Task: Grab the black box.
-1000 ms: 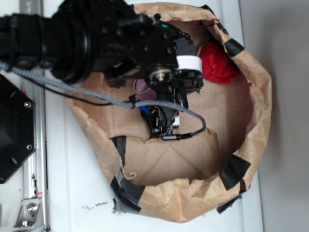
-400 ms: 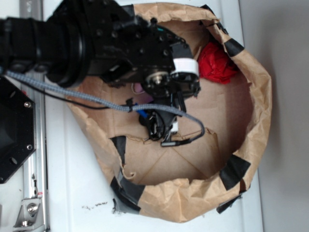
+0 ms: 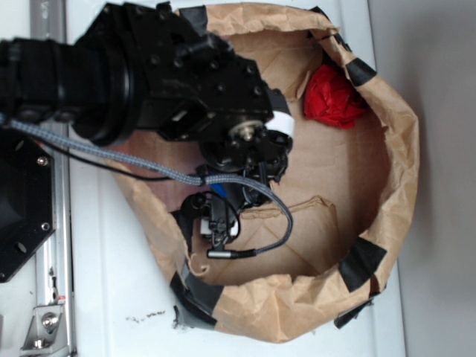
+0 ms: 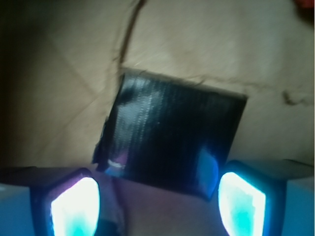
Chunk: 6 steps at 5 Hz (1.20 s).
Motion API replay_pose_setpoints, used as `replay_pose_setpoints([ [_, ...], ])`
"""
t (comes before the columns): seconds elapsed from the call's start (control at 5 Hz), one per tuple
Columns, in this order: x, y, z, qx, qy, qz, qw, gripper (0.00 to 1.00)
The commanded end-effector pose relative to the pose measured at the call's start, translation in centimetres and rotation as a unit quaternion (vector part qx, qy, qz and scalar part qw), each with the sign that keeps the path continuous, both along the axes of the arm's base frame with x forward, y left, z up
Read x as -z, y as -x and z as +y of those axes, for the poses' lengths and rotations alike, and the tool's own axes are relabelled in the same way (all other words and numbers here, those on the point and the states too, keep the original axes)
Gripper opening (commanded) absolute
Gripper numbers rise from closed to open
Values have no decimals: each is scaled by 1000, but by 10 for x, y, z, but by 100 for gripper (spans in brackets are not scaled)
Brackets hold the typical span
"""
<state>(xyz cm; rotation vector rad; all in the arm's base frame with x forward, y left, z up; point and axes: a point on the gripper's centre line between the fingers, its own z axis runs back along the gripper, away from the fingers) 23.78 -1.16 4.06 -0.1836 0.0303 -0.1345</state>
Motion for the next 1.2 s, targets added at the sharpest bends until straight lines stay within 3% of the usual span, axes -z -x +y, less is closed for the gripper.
replay_pose_setpoints([
  [0.0,1,-7,-9,17,-28,-61,998,100],
  [0.6,8,-12,-7,10,-40,-64,997,100],
  [1.0,-1,-25,-7,-23,-28,-53,998,100],
])
